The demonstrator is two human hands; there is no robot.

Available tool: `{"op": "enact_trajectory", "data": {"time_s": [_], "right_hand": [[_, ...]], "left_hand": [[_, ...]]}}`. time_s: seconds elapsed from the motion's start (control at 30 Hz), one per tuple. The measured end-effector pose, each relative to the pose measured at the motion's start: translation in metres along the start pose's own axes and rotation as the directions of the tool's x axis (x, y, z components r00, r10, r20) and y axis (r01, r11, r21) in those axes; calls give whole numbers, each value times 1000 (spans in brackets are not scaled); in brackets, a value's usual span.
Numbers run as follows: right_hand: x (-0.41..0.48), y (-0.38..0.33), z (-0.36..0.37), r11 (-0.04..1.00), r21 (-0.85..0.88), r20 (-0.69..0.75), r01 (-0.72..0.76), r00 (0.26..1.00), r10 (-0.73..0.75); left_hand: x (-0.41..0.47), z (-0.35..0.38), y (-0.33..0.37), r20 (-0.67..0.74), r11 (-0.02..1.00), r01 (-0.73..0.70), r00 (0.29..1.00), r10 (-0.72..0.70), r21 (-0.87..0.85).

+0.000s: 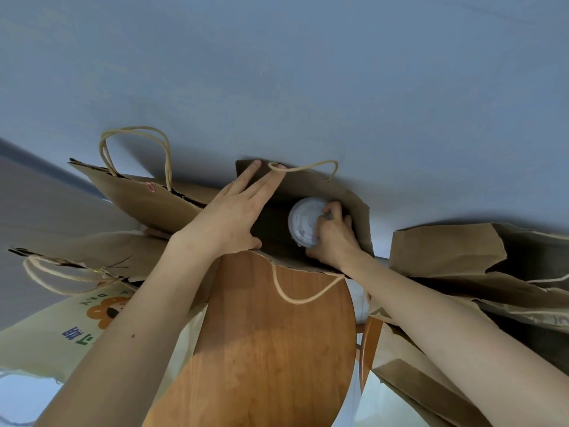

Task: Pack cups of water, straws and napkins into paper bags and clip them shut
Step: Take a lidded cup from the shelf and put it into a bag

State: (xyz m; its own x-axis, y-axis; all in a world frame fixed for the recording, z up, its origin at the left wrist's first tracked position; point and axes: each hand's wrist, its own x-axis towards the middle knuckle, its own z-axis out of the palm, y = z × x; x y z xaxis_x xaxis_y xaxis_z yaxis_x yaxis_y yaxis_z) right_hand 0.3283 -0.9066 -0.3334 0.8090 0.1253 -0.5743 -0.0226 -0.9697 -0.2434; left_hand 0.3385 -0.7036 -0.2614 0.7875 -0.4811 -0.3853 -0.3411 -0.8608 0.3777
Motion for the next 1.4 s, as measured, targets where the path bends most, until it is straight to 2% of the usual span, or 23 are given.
{"op": "enact_trajectory", "data": {"time_s": [0.07,0.13,0.47,0.63,0.7,0.77,0.83,0.93,1.13,1.3,1.4], "right_hand": [[2,0,1,993,-98,150,-63,986,77],[3,-2,3,989,-127,220,-81,969,108],[0,-2,5,986,-159,218,-50,972,84],[-6,-8,-3,992,-126,207,-29,977,55],[-18,-13,-15,999,8,158,-31,987,30],[-40,-16,-31,981,189,0,36,999,-37],[-68,-15,-47,942,313,-205,123,977,-60],[-106,-14,-66,866,457,-356,202,934,-30],[-171,-23,-78,819,450,-470,357,874,-122],[-208,-40,-63,787,433,-461,440,858,-226],[-231,-58,-47,774,402,-452,489,841,-296]], "left_hand": [[0,-1,-1,-1,1000,1,1000,-1,5],[-2,0,-1,-1,1000,-2,1000,2,19],[-2,0,5,-10,996,60,998,-59,73],[-8,-2,15,-49,996,84,995,-83,19],[-13,-5,21,-83,996,82,993,-84,-38],[-20,-10,29,-134,995,72,988,-81,-70],[-31,-16,37,-196,993,65,977,-83,-98],[-49,-26,53,-287,988,61,953,-101,-145],[-103,-29,90,-424,983,46,898,-118,-176],[-162,-13,103,-501,978,115,845,-190,-176],[-202,0,101,-500,967,164,832,-241,-194]]}}
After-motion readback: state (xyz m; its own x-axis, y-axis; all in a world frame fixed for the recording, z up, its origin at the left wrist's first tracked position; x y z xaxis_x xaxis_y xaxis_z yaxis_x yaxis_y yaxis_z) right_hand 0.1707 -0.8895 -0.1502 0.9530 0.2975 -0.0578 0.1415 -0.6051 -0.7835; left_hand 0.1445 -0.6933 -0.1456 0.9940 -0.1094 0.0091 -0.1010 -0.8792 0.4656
